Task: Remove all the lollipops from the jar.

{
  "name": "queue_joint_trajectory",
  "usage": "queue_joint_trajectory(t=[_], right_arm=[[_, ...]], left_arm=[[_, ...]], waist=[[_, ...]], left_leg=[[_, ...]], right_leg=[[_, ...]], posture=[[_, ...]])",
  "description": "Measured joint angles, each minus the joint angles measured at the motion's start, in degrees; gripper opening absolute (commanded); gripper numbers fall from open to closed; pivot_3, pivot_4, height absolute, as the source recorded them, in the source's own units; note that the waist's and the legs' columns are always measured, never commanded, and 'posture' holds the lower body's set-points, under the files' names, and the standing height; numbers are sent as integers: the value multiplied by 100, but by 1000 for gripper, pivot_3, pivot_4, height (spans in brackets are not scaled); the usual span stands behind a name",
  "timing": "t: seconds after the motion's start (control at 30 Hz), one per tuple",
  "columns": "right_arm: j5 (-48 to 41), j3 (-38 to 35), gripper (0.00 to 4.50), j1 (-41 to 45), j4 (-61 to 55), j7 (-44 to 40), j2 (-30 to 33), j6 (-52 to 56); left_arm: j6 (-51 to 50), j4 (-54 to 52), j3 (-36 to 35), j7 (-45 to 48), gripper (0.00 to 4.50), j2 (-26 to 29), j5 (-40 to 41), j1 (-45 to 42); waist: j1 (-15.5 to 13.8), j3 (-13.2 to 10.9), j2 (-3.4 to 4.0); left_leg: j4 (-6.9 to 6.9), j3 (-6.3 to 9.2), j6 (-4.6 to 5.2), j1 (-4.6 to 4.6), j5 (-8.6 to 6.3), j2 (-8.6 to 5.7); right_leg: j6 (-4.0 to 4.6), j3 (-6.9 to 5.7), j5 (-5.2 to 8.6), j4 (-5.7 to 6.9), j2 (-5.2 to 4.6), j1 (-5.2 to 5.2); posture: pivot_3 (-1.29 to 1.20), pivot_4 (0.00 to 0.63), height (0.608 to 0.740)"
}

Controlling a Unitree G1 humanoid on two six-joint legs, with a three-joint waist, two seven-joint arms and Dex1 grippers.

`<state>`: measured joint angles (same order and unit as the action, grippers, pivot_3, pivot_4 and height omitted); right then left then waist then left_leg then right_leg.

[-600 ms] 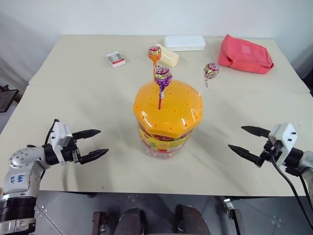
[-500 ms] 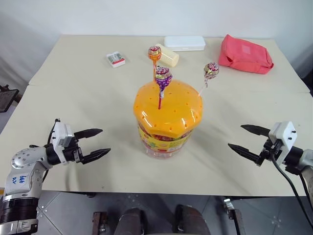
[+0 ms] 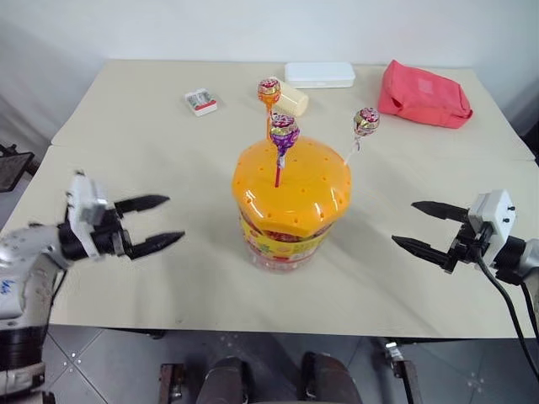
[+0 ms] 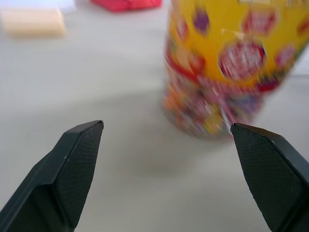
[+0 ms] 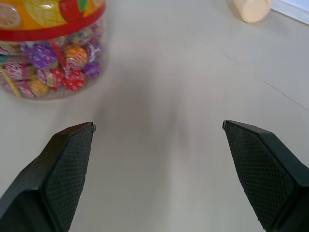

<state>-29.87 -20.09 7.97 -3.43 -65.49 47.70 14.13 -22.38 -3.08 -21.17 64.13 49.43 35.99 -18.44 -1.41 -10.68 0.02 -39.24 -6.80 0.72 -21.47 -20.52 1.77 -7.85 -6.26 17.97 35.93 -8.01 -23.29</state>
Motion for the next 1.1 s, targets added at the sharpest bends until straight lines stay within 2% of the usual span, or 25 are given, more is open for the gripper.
queue_joint_trajectory(t=[0.1,0.27,0.4,0.6,0.77,0.93,1.03,1.1], right_arm=[[-243,-6,4434,21,-115,-181,51,153],[-796,-306,4434,256,-361,-424,367,508],[-1030,-557,4434,-13,-702,-598,435,583],[-2076,-1178,4434,-29,-1513,-634,437,1017],[-2391,-1219,4434,-61,-2036,-384,437,1192],[-2647,-1227,4434,-94,-2546,12,391,1245],[-2803,-1235,4500,-144,-2841,252,385,1271],[-2824,-1237,4500,-219,-2930,385,377,1275]], left_arm=[[-269,-239,-18,46,4500,167,264,-469],[-682,-411,341,188,4500,110,706,-1575],[-960,-483,826,336,4500,-173,908,-2047],[-1026,-401,1338,860,4500,-697,1108,-2656],[-1043,-211,1664,1193,4500,-1095,1107,-2899],[-819,417,2110,1343,4500,-1553,709,-3363],[-508,685,2181,1413,3952,-1842,530,-3481],[-391,815,2179,1484,3336,-1930,485,-3521]], waist=[[15,0,1],[4,1,-1],[1,1,-2],[3,1,-3],[-12,0,-4],[-27,0,-5],[-12,0,-5],[-9,0,-6]], left_leg=[[1,-1,0,2,0,0],[-7,3,0,1,0,0],[-9,3,3,0,-1,-3],[-23,8,4,-2,-2,-1],[-44,14,16,-3,-9,-1],[-72,38,22,-6,-18,-1],[-74,43,23,-6,-21,-1],[-74,45,23,-6,-21,-1]], right_leg=[[0,0,0,2,1,0],[0,-2,0,4,2,3],[-1,-3,-1,4,1,5],[-1,-3,-1,6,4,8],[-2,-6,-1,5,4,23],[-4,-27,-2,2,4,49],[-4,-31,-2,1,4,53],[-4,-33,-2,1,4,54]], posture=[[0,150,740],[0,150,740],[0,150,740],[0,150,740],[0,150,740],[0,150,740],[0,150,740],[0,150,740]])
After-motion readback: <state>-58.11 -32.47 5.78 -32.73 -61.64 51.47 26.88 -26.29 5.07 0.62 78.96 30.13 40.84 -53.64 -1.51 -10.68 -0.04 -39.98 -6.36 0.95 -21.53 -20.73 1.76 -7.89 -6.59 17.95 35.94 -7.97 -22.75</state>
